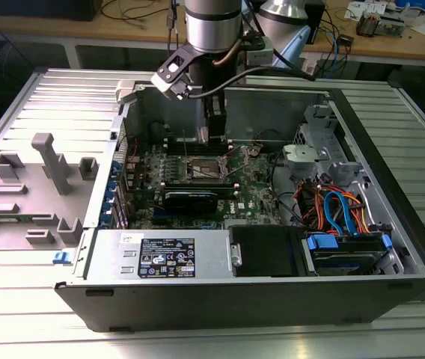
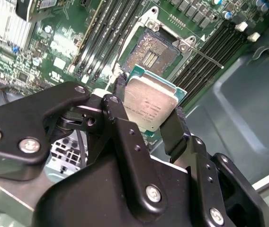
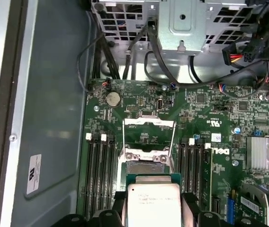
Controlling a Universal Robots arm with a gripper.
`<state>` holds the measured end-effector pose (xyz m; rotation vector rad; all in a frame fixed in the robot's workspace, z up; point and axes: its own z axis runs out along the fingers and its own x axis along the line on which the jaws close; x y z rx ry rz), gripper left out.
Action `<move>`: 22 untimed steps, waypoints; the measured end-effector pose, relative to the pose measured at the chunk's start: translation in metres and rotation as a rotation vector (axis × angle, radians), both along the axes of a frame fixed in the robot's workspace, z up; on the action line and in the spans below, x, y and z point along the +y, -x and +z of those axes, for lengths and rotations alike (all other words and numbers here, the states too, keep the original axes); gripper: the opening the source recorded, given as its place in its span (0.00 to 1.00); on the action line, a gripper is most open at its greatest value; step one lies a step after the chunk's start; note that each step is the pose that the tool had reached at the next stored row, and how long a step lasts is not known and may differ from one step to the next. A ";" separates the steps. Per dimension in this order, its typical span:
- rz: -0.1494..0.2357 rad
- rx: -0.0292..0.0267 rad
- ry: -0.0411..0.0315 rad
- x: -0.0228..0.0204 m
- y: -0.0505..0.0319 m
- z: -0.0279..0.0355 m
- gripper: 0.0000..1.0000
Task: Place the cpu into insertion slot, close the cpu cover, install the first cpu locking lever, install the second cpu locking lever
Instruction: 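Place the cpu into insertion slot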
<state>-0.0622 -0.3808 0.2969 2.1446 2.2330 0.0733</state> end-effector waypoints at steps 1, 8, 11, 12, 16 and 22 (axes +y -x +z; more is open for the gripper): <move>-0.015 0.0001 0.0006 0.0000 0.0000 -0.0008 0.54; -0.022 0.0001 0.0005 0.0000 0.0000 -0.0011 0.54; -0.022 0.0001 0.0005 0.0000 0.0000 -0.0011 0.54; -0.022 0.0001 0.0005 0.0000 0.0000 -0.0011 0.54; -0.022 0.0001 0.0005 0.0000 0.0000 -0.0011 0.54; -0.071 0.0000 0.0034 0.0000 0.0000 -0.0043 0.54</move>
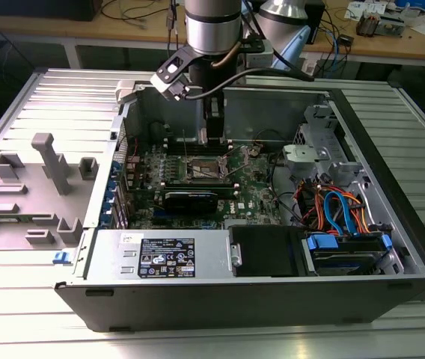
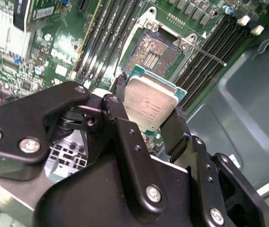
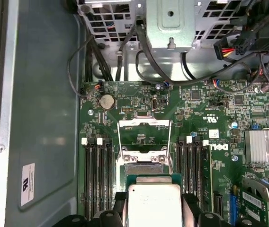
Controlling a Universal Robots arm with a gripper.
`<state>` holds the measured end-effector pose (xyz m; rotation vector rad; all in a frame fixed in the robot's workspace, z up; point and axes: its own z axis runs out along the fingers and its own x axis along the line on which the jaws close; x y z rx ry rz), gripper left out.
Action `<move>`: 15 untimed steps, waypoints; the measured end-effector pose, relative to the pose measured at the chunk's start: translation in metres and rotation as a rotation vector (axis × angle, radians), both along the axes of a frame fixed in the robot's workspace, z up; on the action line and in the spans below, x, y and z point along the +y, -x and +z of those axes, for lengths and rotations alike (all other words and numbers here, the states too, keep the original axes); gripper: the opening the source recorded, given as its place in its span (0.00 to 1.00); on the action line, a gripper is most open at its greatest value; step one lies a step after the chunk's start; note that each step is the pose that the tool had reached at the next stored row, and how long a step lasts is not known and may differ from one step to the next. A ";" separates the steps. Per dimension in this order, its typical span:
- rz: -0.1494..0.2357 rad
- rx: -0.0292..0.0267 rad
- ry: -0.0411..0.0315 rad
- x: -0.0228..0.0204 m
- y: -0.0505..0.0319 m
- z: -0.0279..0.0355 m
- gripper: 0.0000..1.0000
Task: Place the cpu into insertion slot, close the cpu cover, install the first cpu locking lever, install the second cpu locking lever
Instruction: 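Place the cpu into insertion slot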
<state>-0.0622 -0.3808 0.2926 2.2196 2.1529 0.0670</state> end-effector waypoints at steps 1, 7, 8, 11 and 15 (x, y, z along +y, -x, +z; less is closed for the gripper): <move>-0.023 0.0001 0.0003 0.0000 0.0000 -0.0025 0.54; -0.025 0.0002 0.0002 0.0000 0.0000 -0.0150 0.54; -0.023 0.0002 0.0002 0.0000 0.0000 -0.0173 0.54; 0.008 0.0002 0.0003 0.0000 0.0000 -0.0230 0.54; 0.030 0.0002 0.0003 0.0003 -0.0001 -0.0344 0.54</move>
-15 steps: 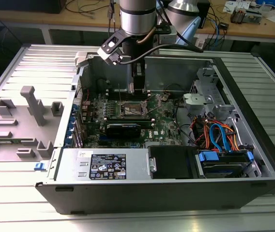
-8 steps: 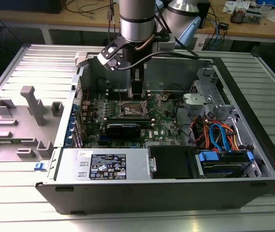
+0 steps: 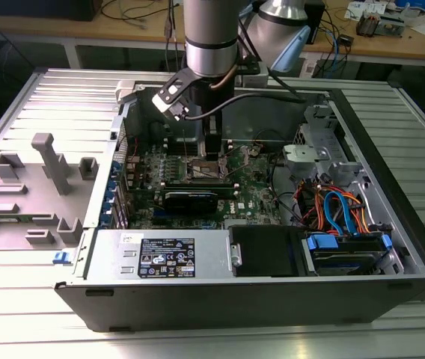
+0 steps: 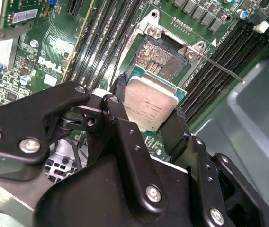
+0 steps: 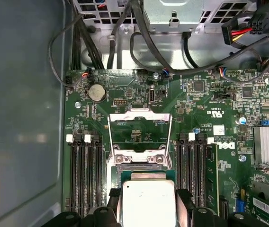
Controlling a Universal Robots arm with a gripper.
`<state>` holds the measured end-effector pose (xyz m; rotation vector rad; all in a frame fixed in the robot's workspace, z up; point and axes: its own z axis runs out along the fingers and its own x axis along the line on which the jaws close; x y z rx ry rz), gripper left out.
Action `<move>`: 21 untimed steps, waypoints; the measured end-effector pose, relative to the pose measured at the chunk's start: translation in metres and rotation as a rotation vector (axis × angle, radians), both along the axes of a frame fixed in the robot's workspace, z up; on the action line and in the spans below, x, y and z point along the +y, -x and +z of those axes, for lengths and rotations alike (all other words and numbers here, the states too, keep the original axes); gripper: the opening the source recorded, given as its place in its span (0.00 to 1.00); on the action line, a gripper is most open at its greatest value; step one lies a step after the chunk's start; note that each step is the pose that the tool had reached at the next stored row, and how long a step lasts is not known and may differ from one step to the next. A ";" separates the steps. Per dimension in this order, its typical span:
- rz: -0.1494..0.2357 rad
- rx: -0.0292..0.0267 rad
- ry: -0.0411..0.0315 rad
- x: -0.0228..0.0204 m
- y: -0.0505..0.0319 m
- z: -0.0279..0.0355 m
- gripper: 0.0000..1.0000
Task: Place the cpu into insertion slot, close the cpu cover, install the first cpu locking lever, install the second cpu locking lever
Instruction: 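Place the cpu into insertion slot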
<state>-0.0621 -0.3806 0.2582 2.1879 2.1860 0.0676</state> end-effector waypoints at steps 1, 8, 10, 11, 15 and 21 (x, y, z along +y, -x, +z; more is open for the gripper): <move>0.000 0.0001 0.0002 0.0000 0.0000 -0.0004 0.54; 0.000 0.0000 0.0002 0.0000 0.0000 -0.0010 0.54; 0.000 0.0000 0.0002 0.0000 0.0000 -0.0010 0.54; 0.000 0.0000 0.0002 0.0000 0.0001 -0.0010 0.54; 0.000 0.0000 0.0002 0.0000 0.0000 -0.0011 0.54; 0.000 -0.0023 0.0023 0.0000 0.0001 -0.0123 0.54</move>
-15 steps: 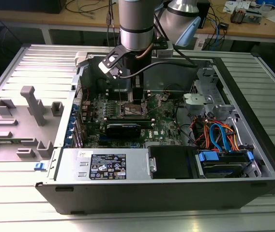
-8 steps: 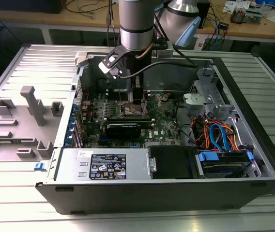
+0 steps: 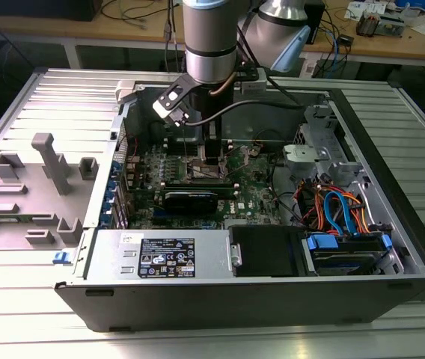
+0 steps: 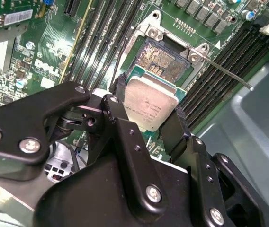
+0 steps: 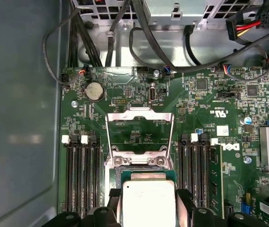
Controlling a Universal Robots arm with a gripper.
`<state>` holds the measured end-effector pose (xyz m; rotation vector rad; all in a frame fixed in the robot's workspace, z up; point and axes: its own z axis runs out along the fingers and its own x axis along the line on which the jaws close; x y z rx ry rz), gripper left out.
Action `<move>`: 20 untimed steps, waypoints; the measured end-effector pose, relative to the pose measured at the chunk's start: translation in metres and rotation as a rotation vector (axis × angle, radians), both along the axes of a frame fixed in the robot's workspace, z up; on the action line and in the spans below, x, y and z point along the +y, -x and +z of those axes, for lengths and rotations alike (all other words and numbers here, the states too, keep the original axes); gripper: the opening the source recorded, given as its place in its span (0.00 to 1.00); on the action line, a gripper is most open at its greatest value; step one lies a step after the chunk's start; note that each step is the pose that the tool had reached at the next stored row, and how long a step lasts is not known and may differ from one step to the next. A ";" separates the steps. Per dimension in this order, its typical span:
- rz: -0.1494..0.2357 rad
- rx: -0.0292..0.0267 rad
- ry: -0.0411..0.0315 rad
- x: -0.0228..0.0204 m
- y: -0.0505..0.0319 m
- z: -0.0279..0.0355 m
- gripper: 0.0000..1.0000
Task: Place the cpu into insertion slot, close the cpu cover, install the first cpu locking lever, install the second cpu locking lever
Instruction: 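Place the cpu into insertion slot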
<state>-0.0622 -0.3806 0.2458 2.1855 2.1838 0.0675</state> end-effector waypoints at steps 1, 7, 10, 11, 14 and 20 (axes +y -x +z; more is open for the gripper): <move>0.000 0.0000 0.0000 0.0000 0.0000 -0.0018 0.54; 0.000 -0.0001 -0.0001 0.0007 0.0032 -0.0137 0.54; 0.000 -0.0001 -0.0002 0.0022 0.0041 -0.0202 0.54; 0.000 -0.0001 -0.0002 0.0022 0.0048 -0.0216 0.54; 0.000 0.0001 0.0001 0.0021 0.0056 -0.0225 0.54; 0.000 0.0000 -0.0001 0.0022 0.0058 -0.0265 0.54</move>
